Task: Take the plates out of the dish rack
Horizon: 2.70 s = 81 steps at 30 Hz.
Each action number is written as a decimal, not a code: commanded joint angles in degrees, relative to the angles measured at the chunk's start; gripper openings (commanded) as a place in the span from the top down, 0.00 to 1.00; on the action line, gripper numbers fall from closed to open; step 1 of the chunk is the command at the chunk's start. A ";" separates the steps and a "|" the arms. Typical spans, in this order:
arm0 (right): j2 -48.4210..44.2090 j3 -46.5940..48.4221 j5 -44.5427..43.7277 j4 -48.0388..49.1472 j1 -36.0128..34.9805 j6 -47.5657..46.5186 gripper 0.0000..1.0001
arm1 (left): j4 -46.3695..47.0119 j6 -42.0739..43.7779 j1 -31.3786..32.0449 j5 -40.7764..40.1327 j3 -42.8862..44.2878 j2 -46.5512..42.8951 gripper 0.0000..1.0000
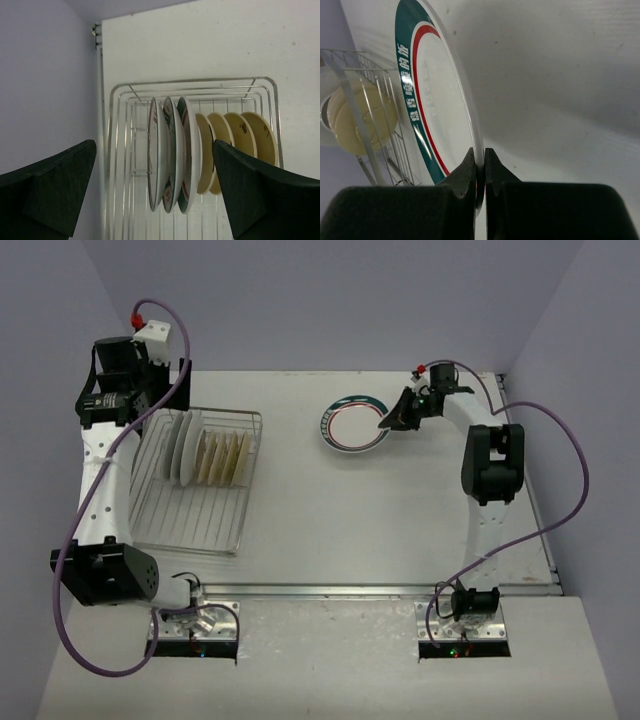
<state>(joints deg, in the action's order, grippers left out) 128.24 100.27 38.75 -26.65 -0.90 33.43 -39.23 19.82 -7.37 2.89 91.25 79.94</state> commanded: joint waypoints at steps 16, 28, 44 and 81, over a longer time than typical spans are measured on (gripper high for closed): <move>18.80 19.01 -5.51 8.96 -3.30 5.83 1.00 | -2.17 -9.92 -8.09 14.37 -6.10 -1.99 0.00; 17.99 19.38 -7.62 8.64 -3.25 4.56 0.38 | -5.33 -7.47 -10.40 18.08 -8.60 -2.24 0.35; 0.67 13.17 -9.16 2.89 -3.27 -2.16 0.15 | -1.19 -3.63 -13.54 14.87 -13.07 1.36 0.66; -18.56 3.44 4.42 0.38 -6.40 1.39 0.14 | -25.02 1.96 -21.00 39.71 37.59 18.46 1.00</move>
<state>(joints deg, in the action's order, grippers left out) 112.96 103.81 40.82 -28.62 -7.38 33.28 -61.68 17.40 -28.08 38.68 118.62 100.10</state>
